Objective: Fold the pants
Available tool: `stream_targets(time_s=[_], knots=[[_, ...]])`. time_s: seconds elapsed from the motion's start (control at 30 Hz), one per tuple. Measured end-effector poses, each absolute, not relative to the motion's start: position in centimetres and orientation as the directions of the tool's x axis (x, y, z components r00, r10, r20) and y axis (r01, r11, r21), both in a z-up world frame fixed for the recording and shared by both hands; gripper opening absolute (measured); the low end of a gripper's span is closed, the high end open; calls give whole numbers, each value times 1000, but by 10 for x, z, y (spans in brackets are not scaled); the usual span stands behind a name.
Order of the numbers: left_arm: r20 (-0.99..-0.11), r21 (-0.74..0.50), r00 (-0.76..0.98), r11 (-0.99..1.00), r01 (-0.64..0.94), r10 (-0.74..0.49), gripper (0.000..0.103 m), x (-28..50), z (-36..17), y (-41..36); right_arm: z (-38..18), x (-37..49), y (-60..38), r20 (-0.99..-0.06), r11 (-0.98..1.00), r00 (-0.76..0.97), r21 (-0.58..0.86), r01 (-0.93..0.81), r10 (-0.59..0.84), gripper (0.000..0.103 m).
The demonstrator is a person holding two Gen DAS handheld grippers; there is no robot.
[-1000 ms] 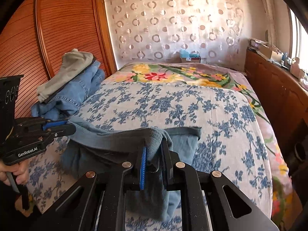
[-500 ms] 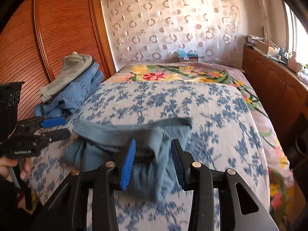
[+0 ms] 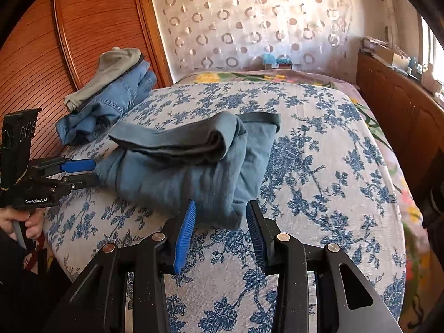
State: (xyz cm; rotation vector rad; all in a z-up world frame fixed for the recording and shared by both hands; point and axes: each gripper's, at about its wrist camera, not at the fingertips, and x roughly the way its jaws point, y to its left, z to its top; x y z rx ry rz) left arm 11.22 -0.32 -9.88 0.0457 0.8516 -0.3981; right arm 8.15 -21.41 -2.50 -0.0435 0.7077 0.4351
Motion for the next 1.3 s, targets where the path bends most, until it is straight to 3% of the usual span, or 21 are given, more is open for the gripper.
stream_targets(time_s=[0.1,0.23,0.37,0.5,0.6,1.13,1.3], knots=[[-747,-104,581,920,377,-323,44,112,-101,-9,-28,87,-212,-645,907,665,109,-407,375,39],[-755,-91,575,919,384,-315,36,116,-103,-13,-30,93,-214,-653,906,655,121,-405,380,15],[-753,-101,572,915,391,-327,25,117,-102,-13,-24,91,-226,-625,908,673,154,-389,394,10],[-738,-107,584,913,392,-338,7,115,-100,-11,-16,82,-231,-592,915,710,134,-381,383,7],[-724,-109,606,921,373,-331,4,110,-96,-4,-15,77,-237,-580,919,722,144,-366,378,7],[-733,-107,593,917,384,-333,4,78,-98,-3,-22,43,-240,-613,920,701,119,-374,364,7],[-733,-80,606,924,374,-309,17,78,-93,-4,-13,42,-238,-605,920,709,112,-377,364,11]])
